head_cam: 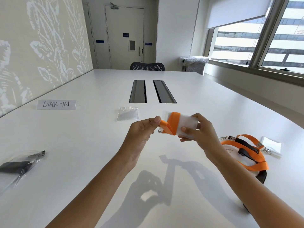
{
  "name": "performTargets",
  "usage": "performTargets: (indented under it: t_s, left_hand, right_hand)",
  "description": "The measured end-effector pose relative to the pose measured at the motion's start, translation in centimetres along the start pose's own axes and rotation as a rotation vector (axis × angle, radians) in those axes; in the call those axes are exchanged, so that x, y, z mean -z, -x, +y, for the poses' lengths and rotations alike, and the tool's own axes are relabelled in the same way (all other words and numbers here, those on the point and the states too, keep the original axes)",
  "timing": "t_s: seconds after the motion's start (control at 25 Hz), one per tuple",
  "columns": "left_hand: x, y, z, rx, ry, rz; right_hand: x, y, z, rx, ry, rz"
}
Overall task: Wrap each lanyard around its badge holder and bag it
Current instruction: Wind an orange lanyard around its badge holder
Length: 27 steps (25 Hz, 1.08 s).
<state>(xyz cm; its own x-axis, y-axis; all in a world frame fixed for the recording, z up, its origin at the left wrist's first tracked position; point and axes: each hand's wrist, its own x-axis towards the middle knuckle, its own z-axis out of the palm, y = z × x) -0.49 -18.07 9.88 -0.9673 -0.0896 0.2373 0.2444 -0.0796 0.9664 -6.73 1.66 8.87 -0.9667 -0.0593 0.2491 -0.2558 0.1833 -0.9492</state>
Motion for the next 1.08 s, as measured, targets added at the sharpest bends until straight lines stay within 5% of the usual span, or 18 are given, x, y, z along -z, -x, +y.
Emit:
performTargets:
  t_s: [0.12, 0.36, 0.68, 1.0, 1.08]
  left_hand:
    - [0.3, -0.2, 0.1, 0.016, 0.062, 0.019]
    - [1.2, -0.4, 0.3, 0.014, 0.073, 0.002]
    - [1.9, -0.4, 1.2, -0.034, -0.054, 0.124]
    - [3.0, -0.9, 1.0, -0.099, -0.346, 0.070]
    - [2.9, -1.2, 0.5, -0.057, -0.269, 0.048]
  right_hand:
    - [-1.2, 0.6, -0.2, 0.143, 0.221, -0.097]
    - [-2.1, 1.7, -0.9, 0.209, 0.277, -0.236]
    - [-3.0, 2.8, -1.8, 0.145, 0.141, -0.366]
    - [-2.8, 3.0, -2.3, -0.030, -0.019, -0.376]
    - [-2.6, 2.9, -2.6, -0.022, -0.063, -0.361]
